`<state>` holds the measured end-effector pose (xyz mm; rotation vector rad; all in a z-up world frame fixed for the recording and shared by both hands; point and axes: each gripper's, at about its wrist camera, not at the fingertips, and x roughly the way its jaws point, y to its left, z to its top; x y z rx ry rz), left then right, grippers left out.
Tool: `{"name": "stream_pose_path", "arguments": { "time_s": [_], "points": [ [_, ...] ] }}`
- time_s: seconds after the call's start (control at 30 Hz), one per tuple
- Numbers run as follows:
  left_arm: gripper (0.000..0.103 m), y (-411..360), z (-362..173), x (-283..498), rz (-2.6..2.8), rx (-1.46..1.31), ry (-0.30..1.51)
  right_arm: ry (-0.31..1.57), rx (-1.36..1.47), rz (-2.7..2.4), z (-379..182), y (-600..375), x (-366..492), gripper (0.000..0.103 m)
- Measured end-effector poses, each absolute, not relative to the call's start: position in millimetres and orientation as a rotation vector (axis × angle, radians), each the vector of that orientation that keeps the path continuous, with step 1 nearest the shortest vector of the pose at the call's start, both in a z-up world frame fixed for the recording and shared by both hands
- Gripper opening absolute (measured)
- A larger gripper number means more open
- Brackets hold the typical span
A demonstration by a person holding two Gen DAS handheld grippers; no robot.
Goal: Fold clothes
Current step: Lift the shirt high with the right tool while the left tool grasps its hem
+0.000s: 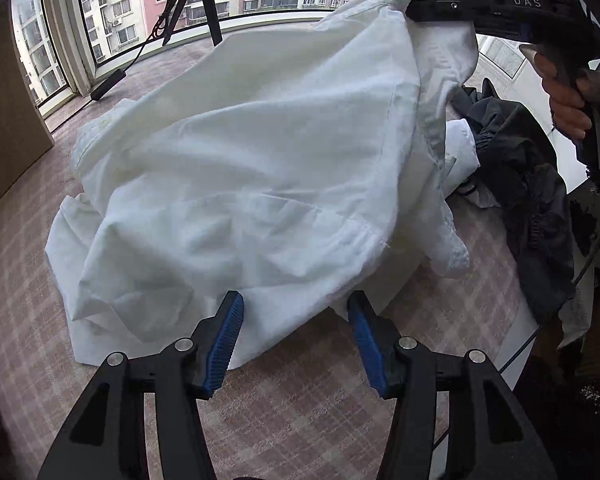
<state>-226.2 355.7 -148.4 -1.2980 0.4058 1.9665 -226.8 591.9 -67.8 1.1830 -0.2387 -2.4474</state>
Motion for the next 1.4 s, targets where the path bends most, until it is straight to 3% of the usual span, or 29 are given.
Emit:
{"name": "stream_pose_path", "arguments": {
  "time_s": [0.1,0.2,0.23,0.3,0.47,0.6,0.73,0.8,0.93,1.03,1.2,1.3,1.37,1.4],
  "points": [
    [0.024,356.7,-133.9,-240.3,1.988,-1.256,0.37,-0.076,1.091,-2.521,-17.4,574.3,-223.0,0.004],
    [0.021,345.1,-100.4,-255.0,2.036,-1.183,0.313,0.022,0.969,-2.586,39.5,556.9,-222.6,0.004],
    [0.013,340.2,-86.7,-259.5,2.061,-1.15,0.303,0.051,0.925,-2.609,60.8,550.8,-223.2,0.004],
    [0.008,330.3,-59.3,-268.4,2.109,-1.082,0.284,0.1,0.842,-2.649,104.9,538.6,-224.9,0.003],
    [0.005,295.9,20.4,-289.6,2.216,-0.878,0.183,0.246,0.642,-2.745,209.7,503.3,-217.7,0.003],
    [0.006,276.6,67.8,-290.3,2.225,-0.732,0.12,0.312,0.532,-2.801,278.9,475.1,-207.9,0.003],
    [0.029,265.8,90.2,-268.8,2.212,-0.615,0.091,0.349,0.498,-2.862,327.3,452.1,-202.8,0.003],
    [0.029,264.7,93.9,-254.5,2.187,-0.585,0.094,0.349,0.509,-2.885,345.3,444.6,-204.7,0.003],
    [0.035,270.9,95.0,-228.0,2.145,-0.556,0.123,0.356,0.533,-2.914,365.6,431.9,-209.9,0.003],
    [0.035,281.1,84.9,-217.9,2.044,-0.612,0.041,0.324,0.552,-2.929,372.8,430.8,-217.0,0.003],
    [0.036,341.2,69.7,-209.8,1.973,-0.665,0.088,0.326,0.6,-2.928,372.7,423.7,-230.7,0.003],
    [0.042,367.1,71.8,-216.9,1.955,-0.676,0.038,0.339,0.614,-2.923,372.0,420.1,-233.9,0.003],
    [0.031,375.1,74.7,-224.4,1.947,-0.683,-0.012,0.352,0.617,-2.925,373.2,422.7,-231.1,0.003],
    [0.0,371.5,78.5,-226.0,1.958,-0.671,-0.024,0.355,0.616,-2.928,373.9,424.9,-229.9,0.003]
  ]
}}
